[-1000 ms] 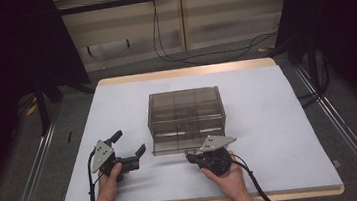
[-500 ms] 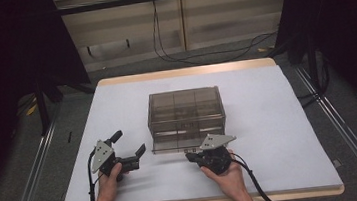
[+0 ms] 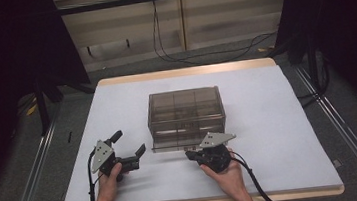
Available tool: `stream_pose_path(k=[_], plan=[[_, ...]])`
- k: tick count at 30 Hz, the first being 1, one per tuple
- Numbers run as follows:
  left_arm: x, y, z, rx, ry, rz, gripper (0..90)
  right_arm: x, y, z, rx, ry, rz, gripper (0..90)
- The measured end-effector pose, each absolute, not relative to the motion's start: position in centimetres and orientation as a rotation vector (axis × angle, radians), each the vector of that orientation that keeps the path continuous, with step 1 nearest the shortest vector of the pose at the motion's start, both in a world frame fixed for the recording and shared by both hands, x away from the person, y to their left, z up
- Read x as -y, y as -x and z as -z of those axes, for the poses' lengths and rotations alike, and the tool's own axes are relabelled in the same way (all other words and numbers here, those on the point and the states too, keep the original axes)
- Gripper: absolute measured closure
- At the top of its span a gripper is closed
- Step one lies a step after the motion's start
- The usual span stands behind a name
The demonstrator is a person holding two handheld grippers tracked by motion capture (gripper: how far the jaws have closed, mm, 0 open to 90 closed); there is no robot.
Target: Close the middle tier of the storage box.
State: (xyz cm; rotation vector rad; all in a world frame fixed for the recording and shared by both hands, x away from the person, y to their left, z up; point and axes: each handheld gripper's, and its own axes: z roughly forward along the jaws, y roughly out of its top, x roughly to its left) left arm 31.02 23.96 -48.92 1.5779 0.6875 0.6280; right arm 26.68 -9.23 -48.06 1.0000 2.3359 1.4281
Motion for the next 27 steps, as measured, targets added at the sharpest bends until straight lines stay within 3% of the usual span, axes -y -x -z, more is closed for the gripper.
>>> stream_pose_path(k=[27], plan=[[-23.97,-31.03,48.92,-0.684,-1.579,-0.63,0.9,9.47,-27.09,48.12,-2.305,-1.039,-1.441,90.0]])
